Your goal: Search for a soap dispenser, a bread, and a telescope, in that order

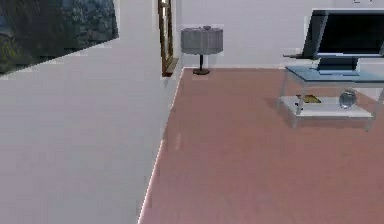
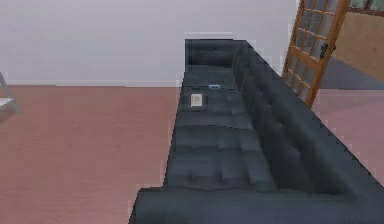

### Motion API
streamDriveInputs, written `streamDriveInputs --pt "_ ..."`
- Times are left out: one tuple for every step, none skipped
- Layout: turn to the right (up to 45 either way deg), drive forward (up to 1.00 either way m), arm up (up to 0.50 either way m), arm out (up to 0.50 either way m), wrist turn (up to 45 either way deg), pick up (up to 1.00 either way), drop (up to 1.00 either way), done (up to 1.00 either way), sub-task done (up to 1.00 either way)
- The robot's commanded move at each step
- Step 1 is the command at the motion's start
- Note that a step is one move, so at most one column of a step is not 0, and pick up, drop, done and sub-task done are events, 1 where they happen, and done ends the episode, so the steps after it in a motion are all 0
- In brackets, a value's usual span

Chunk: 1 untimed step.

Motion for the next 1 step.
streamDriveInputs --pt "9.0 0.0 0.0 0.0 0.0 0.0 0.0 0.0 0.0"
